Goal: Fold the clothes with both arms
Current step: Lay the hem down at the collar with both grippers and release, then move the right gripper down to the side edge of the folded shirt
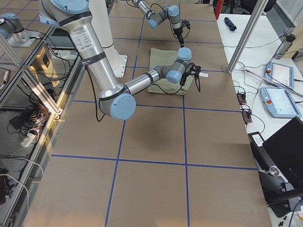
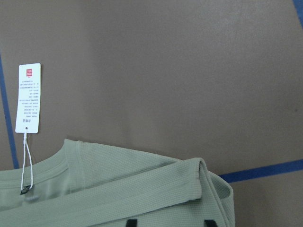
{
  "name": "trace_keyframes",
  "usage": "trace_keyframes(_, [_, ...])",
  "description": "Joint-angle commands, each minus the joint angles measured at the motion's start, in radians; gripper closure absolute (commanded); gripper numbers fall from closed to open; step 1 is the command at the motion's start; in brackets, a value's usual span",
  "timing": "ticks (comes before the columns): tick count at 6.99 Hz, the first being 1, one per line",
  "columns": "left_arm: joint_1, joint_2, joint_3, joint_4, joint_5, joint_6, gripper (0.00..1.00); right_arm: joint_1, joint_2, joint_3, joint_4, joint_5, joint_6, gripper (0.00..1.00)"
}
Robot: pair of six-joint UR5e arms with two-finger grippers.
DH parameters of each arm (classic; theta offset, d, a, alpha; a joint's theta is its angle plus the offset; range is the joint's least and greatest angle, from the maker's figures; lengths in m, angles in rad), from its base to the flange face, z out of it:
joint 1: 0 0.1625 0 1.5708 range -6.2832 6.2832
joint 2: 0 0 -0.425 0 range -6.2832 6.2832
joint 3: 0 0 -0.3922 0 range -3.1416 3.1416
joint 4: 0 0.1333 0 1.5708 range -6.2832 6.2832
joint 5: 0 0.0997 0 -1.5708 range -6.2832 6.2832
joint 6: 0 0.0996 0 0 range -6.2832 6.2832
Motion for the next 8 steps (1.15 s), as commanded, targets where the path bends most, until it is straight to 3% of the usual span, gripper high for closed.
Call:
trace_keyframes(1, [-0.003,0.002,-0.022,0.008,-0.003,0.000,0.00,-0.074,-0.095,0.149,-0.006,-0.005,0.049,0.00])
trace_keyframes(3, [-0.004,0.005,-0.044,0.013,-0.003,-0.008,0.00,-0.252,-0.299,0.335,-0.004,-0.116,0.074,0.00])
trace_keyframes(4, [-0.003,0.006,-0.068,0.027,-0.003,-0.011,0.00,-0.306,-0.332,0.336,-0.004,-0.159,0.073,0.00])
trace_keyframes(6, [0.000,0.008,-0.082,0.028,-0.003,-0.015,0.00,-0.311,-0.369,0.333,-0.004,-0.157,0.071,0.00])
trace_keyframes(7, [0.000,0.009,-0.085,0.027,-0.003,-0.015,0.00,-0.310,-0.370,0.334,-0.006,-0.146,0.071,0.23])
trace_keyframes(8, [0.000,0.012,-0.085,0.027,-0.003,-0.014,0.00,-0.313,-0.369,0.336,-0.004,-0.145,0.071,0.71])
